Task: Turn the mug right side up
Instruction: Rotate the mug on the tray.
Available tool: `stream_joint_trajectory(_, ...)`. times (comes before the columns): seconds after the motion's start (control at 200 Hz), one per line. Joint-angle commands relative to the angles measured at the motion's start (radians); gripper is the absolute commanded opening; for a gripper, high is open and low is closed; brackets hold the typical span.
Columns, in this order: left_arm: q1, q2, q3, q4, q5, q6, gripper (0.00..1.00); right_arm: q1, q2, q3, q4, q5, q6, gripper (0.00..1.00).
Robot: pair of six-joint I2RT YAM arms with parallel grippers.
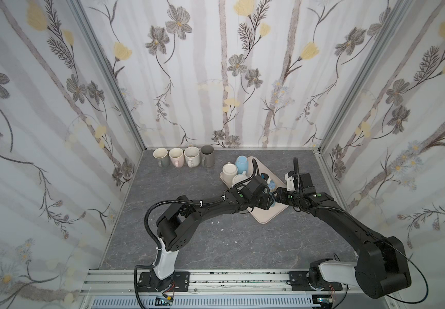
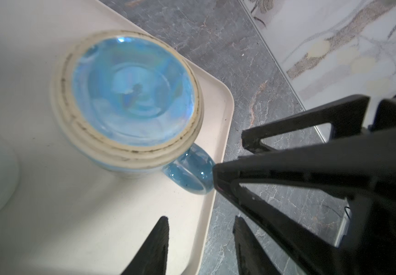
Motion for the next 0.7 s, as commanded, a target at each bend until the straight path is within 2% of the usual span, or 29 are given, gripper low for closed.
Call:
stream_joint_trajectory(0.0,0.003,-0.05,-0.061,0.071,-0.048,-0.012,0.45,0.046,0.0,0.017,-0.06,0.106,-0.008,0.58)
stream_joint_trajectory(0.135,0.008,-0.105,-0.178,0.136,-0.05,-0.027,0.45,0.062,0.04,0.034,-0.068,0.135,-0.019,0.58)
stream_joint_trajectory(0.335,0.011,-0.193,-0.328,0.199,-0.068,-0.057,0.45,0.062,0.148,0.105,-0.071,0.15,-0.11,0.56)
stream_joint_trajectory(0.445,0.017,-0.238,-0.398,0.227,-0.083,-0.075,0.45,0.065,0.206,0.15,-0.094,0.148,-0.138,0.49)
stream_joint_trajectory(0.625,0.02,-0.293,-0.456,0.241,-0.108,-0.088,0.45,0.09,0.256,0.191,-0.128,0.215,-0.168,0.33)
stream_joint_trajectory(0.695,0.019,-0.308,-0.477,0.242,-0.118,-0.092,0.46,0.096,0.268,0.197,-0.128,0.23,-0.176,0.3)
